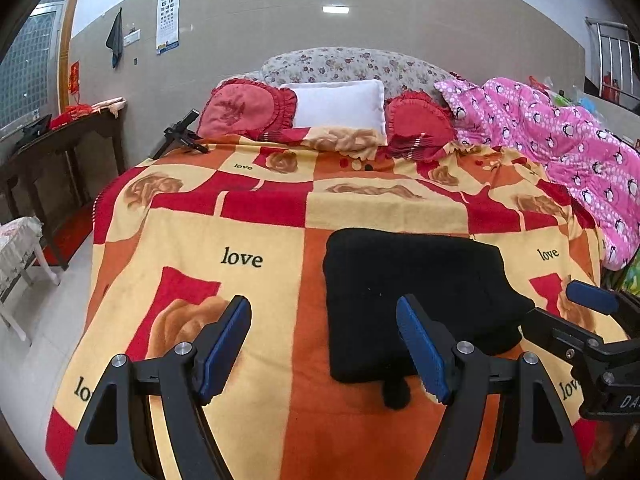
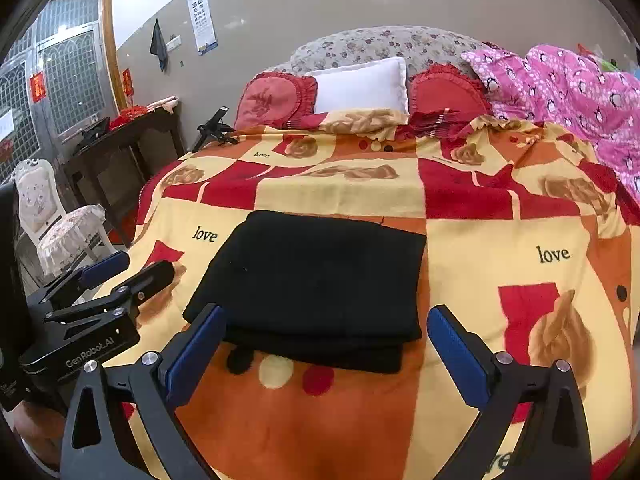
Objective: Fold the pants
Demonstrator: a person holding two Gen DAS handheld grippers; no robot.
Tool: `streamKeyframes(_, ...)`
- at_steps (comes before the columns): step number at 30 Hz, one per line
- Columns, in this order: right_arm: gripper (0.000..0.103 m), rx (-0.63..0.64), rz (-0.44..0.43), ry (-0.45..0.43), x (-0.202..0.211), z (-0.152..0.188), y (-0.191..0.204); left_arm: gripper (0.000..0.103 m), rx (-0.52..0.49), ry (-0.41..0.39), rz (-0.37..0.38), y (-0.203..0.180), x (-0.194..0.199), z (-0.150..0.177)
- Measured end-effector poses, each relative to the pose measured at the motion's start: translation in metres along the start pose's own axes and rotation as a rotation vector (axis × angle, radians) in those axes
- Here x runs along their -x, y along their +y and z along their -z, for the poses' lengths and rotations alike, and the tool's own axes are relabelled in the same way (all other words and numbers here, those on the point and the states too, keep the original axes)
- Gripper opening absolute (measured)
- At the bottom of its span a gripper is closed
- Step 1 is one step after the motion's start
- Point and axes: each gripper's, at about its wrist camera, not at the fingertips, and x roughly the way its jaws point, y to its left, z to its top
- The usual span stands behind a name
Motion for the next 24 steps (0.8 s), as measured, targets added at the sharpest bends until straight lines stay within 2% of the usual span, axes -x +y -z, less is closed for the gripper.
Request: streamKeyframes(24,0.102,0.004,-0.003,0.017,-0.0020,0.0005,0.0046,0.075,-0.024,0.008,-0.015,0.0024,-0.0036,-0.0014)
